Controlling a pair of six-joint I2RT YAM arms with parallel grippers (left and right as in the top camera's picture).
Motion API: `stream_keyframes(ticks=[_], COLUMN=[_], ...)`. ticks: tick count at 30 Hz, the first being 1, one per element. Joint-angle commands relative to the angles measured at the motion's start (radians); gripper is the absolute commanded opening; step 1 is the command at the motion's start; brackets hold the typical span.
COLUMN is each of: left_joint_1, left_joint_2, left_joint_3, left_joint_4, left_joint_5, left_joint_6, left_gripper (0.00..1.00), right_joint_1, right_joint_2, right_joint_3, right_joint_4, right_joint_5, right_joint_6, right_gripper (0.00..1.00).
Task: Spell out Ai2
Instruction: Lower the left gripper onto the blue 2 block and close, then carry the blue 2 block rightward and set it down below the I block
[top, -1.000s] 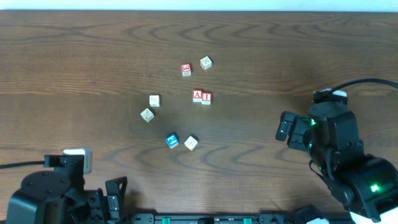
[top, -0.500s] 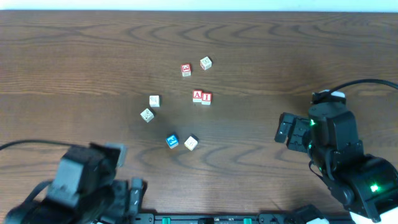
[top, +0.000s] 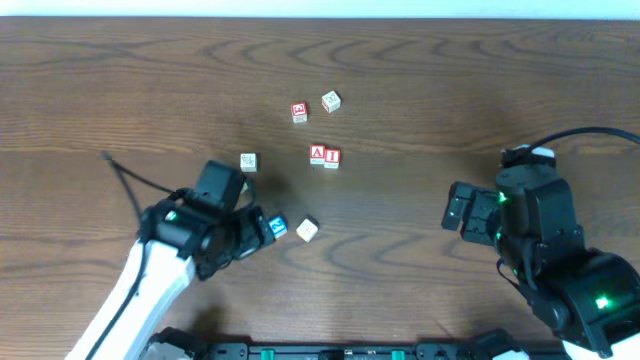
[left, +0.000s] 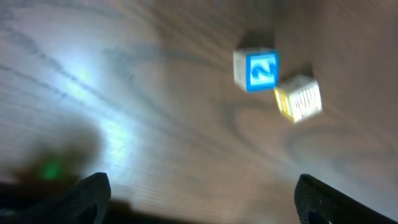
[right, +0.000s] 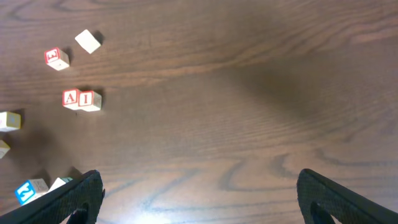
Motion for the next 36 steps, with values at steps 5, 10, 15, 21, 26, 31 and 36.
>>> stream_keyframes(ticks=[5,10,15,21,26,31,36], left_joint_1=[-0.100,-0.145,-0.146,-0.146,-0.146,-0.146,-0.146], left_joint_2=[0.193,0.296,0.380,0.453,0.476,0.477,0.477], left_joint_3=[-0.004,-0.004,-0.004,-0.004,-0.004,-0.004,-0.004], left_joint_4=[0.175,0.311,0.338,0.389,0.394,0.405,0.413], left_joint_5=[-0.075,-0.098,-0.102,-0.099,-0.101,-0.101,-0.111], left_joint_6=[-0.232,-0.241,-0.248,-0.247,-0.246,-0.239,-0.206], left_gripper=[0.95,0.95,0.96,1.00,0.59,0.41,0.25], right_joint_1=[-0.004,-0.004,-0.004,-0.004,-0.004,-0.004,-0.004], right_joint_2=[-0.002,-0.002,-0.002,-0.002,-0.002,-0.002,-0.002], right_joint_3=[0.004,0.004,0.004,0.004,0.004,0.004,0.004], right_joint_4=[-0.011,-0.019,-0.038,-0.054,-0.058,-0.058,-0.059], right_joint_5=[0.009,0.016,0.031,0.047,0.047,0.049,0.049], right_joint_6=[-0.005,-0.005,-0.005,-0.005,-0.005,-0.005,-0.005], right_gripper=[0.99,0.99,0.99,0.99,0.99,0.99,0.99])
